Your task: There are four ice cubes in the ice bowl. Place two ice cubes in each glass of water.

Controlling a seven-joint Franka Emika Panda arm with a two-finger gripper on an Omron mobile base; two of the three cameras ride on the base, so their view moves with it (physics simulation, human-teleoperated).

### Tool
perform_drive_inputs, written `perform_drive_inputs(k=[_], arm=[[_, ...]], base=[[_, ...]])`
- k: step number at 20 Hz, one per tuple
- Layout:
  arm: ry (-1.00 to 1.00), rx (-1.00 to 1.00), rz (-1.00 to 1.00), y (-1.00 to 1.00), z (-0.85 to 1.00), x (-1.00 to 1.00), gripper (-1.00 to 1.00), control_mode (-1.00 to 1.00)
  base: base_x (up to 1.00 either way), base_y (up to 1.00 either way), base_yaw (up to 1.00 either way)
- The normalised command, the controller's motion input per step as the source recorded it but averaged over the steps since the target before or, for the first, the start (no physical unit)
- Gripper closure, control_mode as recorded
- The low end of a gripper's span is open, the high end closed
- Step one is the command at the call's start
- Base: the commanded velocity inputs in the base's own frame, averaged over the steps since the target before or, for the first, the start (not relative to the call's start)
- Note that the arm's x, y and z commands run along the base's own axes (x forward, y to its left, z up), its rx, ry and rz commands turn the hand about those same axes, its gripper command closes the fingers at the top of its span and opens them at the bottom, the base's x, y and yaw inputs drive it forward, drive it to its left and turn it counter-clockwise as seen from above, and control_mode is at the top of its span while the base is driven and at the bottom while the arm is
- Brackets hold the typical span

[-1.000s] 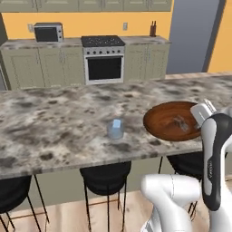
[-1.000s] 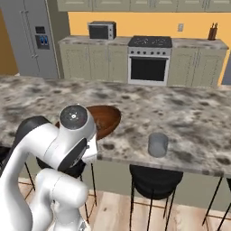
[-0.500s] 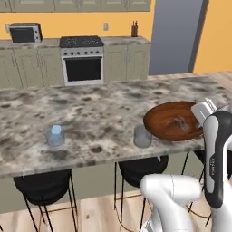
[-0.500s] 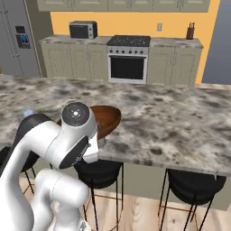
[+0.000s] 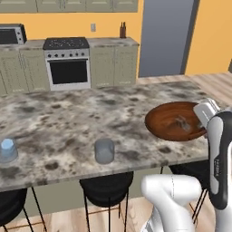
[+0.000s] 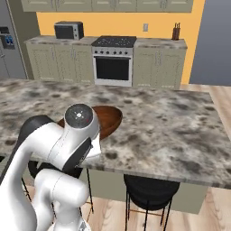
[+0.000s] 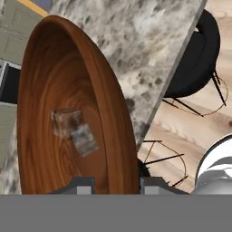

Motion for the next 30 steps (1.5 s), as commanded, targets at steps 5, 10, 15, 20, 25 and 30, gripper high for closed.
perform_drive_inputs(k=[5,10,15,20,25,30], arm=[[0.0,0.0,0.02,0.44,0.02,0.07,1.0,-1.0],[0.0,-0.16,0.13,0.74,0.0,0.0,1.0,-1.0],[0.0,-0.07,0.11,0.2,0.0,0.0,1.0,-1.0],[0.0,0.0,0.1,-0.01,0.0,0.0,1.0,-1.0],[0.0,0.0,0.0,0.23,0.02,0.34,1.0,-1.0],[-0.05,0.0,-0.15,0.59,-0.05,0.73,1.0,-1.0]], base=[[0.11,0.05,0.0],[0.0,0.0,0.0],[0.0,0.0,0.0],[0.0,0.0,0.0],[0.0,0.0,0.0],[0.0,0.0,0.0]])
